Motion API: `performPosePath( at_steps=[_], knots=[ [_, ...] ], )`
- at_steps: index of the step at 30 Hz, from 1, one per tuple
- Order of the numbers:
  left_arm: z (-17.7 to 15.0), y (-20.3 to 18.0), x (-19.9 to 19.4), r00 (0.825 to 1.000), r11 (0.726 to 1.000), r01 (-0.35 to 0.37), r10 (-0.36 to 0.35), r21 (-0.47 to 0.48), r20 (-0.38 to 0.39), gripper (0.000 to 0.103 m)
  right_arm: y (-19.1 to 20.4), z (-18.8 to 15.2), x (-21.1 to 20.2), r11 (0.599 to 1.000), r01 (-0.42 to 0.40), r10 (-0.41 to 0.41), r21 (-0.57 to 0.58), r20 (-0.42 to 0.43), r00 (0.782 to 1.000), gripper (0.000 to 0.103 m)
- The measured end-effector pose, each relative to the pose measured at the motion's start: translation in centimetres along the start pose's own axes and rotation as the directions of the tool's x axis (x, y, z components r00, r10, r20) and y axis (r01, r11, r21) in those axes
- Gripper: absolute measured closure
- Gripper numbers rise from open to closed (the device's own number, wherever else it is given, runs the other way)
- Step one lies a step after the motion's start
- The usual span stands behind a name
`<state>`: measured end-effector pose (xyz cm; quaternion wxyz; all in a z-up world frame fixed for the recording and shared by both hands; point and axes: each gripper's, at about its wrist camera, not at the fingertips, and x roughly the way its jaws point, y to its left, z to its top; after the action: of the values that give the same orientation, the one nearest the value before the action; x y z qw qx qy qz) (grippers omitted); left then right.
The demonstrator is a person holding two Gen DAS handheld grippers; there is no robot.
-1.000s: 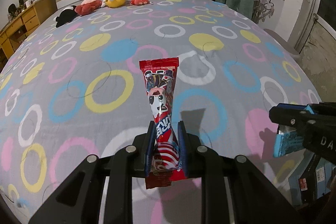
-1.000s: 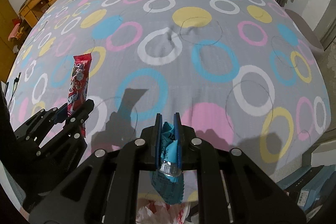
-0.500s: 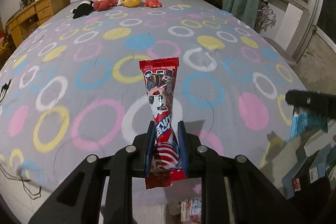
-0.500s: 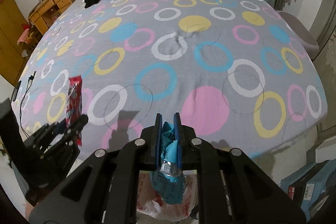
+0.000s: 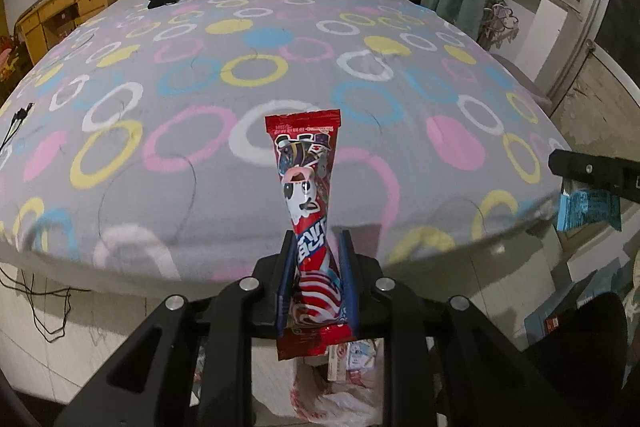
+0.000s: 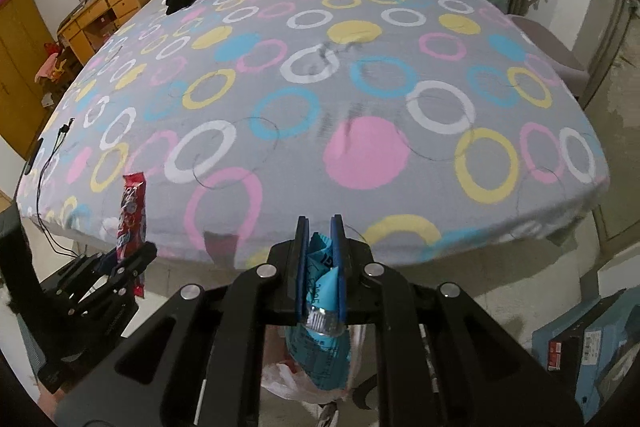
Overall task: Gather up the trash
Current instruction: 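Carry the red and blue wrappers down over the trash bag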
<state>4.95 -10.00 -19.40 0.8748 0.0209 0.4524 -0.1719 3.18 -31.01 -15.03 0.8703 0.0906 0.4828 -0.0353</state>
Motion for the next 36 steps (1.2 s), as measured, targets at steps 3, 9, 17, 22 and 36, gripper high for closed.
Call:
performPosePath(
  at_steps=[3,9,17,22,36],
  knots=[
    [-1.6,-0.7,-0.6,1.0,1.0,-0.008,0.008,0.008,0.01,0.081,-0.2,-2.0,-0.8,1.0,0.017,-0.016,-0.013,0.022,1.0,0.091],
    [-4.7,-1.4,-1.2,1.0,1.0,-0.011,0.011,0.024,0.01,0.081,-0.1,-6.0,-0.9,1.0,0.002,-0.002,-0.006,0.023,1.0,0.091],
    [-8.4,-3.6,0.0,0.999,0.995,0.018,-0.014,0.097,-0.047,0.081,1.0,-10.2,0.8,1.0,-0.015,0.016,-0.024,0.022,1.0,0.091],
    [-10.1,-5.6,1.7,0.995,0.985,0.036,-0.02,0.166,-0.102,0.081,0.8,-12.0,3.6,0.999,-0.024,0.024,-0.032,-0.02,1.0,0.091],
    [-13.6,-6.8,9.3,0.942,0.981,0.047,0.02,0.191,-0.335,0.081,-1.0,-15.6,11.3,1.0,-0.025,0.024,-0.005,-0.139,0.99,0.091]
  ],
)
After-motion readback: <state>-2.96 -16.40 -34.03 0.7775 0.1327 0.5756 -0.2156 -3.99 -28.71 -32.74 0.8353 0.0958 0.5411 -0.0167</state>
